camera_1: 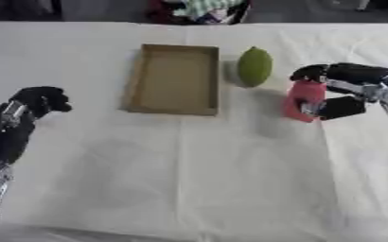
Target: Pick up objects on the table and place them in the box.
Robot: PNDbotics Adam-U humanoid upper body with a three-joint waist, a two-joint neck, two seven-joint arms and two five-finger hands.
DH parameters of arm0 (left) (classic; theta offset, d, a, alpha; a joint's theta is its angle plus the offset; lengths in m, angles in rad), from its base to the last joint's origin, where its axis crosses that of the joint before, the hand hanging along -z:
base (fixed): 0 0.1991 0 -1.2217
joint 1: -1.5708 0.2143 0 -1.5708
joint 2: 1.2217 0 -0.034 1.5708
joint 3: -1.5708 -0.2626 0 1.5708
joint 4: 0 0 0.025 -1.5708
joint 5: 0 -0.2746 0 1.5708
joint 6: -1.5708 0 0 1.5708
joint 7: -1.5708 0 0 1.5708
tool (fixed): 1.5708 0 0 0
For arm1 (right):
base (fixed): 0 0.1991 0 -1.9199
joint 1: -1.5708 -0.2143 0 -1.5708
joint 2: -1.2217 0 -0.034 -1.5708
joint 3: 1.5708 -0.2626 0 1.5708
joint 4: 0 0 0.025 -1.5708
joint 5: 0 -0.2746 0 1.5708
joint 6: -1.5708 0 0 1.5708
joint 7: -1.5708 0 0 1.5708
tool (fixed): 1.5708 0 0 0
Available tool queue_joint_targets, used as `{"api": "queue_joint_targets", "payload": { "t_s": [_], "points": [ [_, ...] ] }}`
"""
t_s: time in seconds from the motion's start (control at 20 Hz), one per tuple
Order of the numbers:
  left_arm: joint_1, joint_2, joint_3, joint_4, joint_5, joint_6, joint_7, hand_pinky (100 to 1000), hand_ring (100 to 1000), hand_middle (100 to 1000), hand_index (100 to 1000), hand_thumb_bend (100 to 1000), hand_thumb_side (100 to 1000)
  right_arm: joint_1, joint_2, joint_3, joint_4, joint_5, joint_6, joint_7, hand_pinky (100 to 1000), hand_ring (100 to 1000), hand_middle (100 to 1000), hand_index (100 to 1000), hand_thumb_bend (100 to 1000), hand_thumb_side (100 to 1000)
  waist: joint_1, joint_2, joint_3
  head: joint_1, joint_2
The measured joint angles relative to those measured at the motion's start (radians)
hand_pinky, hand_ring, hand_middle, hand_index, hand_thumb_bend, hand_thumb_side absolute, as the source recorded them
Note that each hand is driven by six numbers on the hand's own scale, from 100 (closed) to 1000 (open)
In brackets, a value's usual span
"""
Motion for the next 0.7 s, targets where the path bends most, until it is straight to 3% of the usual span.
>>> {"api": "queue_joint_targets", "payload": {
  "t_s": [0.7],
  "points": [
    [-0.001,0.0,0.0,0.0,0.0,-0.002,-0.002,709,623,611,754,100,1000,-0.004,0.008,-0.017,0.042,0.018,0.008,-0.008,837,907,970,1000,100,924,0.001,0.0,0.001,0.0,0.0]
  ]
}}
